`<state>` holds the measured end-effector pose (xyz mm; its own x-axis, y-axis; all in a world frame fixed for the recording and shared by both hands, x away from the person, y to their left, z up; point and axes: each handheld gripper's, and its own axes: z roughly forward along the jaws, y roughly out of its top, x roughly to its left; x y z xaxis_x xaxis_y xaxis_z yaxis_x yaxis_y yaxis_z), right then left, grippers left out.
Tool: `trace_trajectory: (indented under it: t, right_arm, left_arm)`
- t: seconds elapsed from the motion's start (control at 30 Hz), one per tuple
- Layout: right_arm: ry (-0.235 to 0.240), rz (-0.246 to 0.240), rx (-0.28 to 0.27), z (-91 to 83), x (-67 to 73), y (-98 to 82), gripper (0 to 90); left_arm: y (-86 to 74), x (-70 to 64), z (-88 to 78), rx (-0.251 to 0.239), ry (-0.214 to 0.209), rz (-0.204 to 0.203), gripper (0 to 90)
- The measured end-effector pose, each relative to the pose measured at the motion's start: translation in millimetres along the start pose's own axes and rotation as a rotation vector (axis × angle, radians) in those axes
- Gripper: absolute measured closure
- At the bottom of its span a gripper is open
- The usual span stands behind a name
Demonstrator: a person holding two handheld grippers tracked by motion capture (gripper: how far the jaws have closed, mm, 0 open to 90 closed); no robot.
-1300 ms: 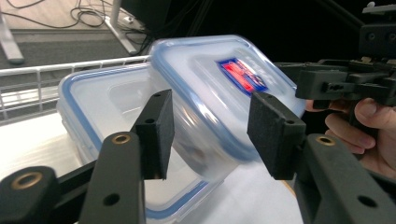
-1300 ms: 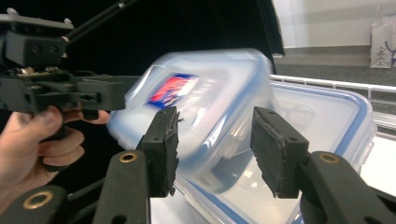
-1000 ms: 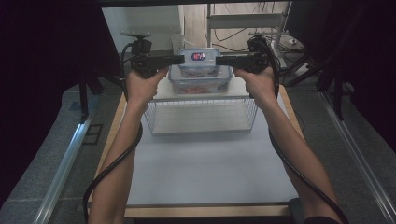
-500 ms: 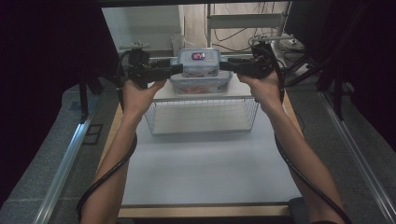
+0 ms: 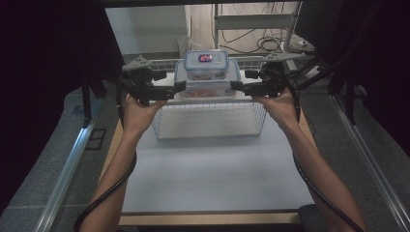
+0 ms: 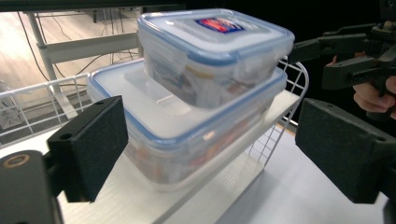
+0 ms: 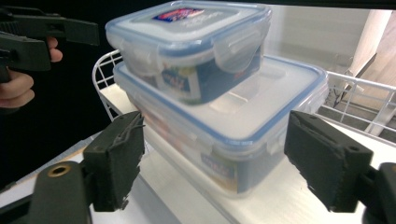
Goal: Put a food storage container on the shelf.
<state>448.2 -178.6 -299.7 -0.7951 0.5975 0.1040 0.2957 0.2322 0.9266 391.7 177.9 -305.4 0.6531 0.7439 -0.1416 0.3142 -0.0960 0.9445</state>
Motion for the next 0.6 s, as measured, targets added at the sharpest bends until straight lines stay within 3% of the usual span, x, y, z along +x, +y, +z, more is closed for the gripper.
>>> trace_trajectory:
  t: [0.27,0.5,0.6]
  right_arm:
    - [0.018,-0.022,0.002,-7.3,8.7,-16.7,16.9]
    - [0.023,-0.056,0.021,-12.8,21.2,-31.5,15.5]
    - [0.026,-0.067,0.026,-15.1,26.6,-37.3,14.9]
  left_arm:
    - [-18.1,-16.8,-4.5,0.026,-0.022,0.047,5.5]
    - [-38.7,-27.1,-10.4,0.029,-0.053,0.055,3.9]
    - [-48.4,-30.9,-13.8,0.042,-0.047,0.069,3.5]
